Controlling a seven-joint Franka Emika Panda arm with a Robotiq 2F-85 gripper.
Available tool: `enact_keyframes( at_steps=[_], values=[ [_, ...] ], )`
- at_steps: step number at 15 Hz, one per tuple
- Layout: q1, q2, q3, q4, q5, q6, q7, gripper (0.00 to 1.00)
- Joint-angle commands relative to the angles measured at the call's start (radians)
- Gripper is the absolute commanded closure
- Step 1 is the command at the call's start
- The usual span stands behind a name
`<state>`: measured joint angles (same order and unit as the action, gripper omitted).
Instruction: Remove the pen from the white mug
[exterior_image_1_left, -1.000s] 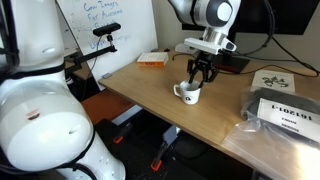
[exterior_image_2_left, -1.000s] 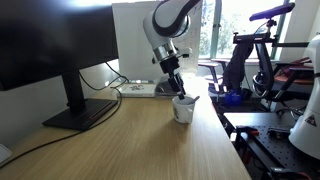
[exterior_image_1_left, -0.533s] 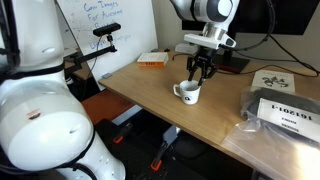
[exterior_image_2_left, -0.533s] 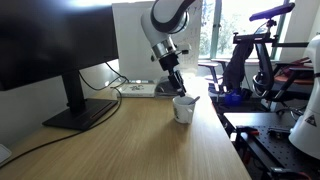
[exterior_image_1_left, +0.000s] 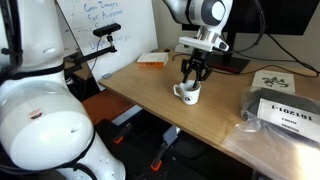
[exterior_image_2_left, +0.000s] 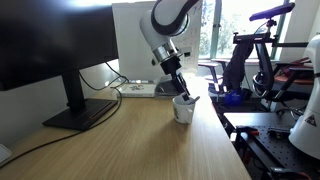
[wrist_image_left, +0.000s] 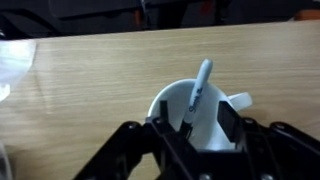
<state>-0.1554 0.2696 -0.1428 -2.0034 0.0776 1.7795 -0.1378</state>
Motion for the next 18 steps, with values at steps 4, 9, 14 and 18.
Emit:
enact_keyframes(
  at_steps=[4,9,14,18],
  values=[
    [0.001,0.058,0.007,0.004,-0.013,-0.004,0.046,0.55],
    [0.008,0.074,0.005,0.007,-0.022,-0.019,0.074,0.84],
    [-0.005,0.059,-0.002,0.016,-0.004,-0.028,0.092,0.97],
    [-0.018,0.008,-0.006,0.018,-0.006,-0.103,0.064,0.97]
  ],
)
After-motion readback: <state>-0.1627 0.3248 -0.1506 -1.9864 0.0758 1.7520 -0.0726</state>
